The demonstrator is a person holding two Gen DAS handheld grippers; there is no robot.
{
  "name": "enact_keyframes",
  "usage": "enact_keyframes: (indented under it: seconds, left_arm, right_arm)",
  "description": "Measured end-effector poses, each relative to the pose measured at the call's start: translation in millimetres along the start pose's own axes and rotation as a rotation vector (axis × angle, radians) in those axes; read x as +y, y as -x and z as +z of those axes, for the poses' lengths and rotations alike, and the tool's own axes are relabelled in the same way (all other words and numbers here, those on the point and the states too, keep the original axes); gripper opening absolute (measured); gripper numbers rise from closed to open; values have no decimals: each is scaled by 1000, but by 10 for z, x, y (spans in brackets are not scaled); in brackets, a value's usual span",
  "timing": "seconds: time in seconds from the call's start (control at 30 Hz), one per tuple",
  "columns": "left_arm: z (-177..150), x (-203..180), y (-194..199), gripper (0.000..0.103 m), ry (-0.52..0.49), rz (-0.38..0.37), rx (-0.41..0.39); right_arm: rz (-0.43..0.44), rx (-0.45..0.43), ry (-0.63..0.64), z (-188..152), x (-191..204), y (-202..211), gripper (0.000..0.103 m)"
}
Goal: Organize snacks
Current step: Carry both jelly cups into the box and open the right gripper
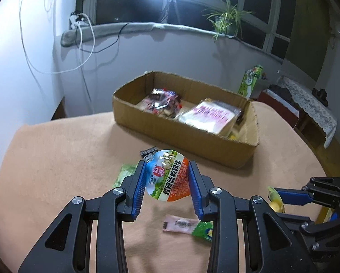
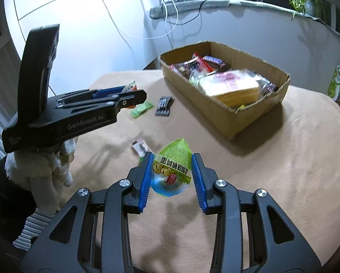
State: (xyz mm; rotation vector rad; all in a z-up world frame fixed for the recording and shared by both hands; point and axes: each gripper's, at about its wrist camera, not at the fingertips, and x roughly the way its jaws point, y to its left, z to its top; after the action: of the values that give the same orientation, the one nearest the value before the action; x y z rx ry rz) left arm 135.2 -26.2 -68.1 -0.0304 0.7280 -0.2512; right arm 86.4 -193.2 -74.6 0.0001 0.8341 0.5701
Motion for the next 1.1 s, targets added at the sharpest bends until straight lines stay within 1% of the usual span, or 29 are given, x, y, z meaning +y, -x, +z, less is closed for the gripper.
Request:
enact_keyframes:
  seconds: [0.4,0.6,0.87,1.1]
  left_arm:
    - [254,-126,62,34,-20,-18,-51]
    - [426,-113,23,34,-7,-19,-73]
    - [696,-106,-128,34,-6,-19,-86]
    - [901,-140,-379,34,-15,-8,-79]
  right_arm:
    - [-54,-83,-5,365,-238,194,36]
    - [-85,-126,2,651,-363,218,36]
    - [-109,-157,1,1051,-558,128,36]
    - [-133,-147,-14,1302,-785,-79,36]
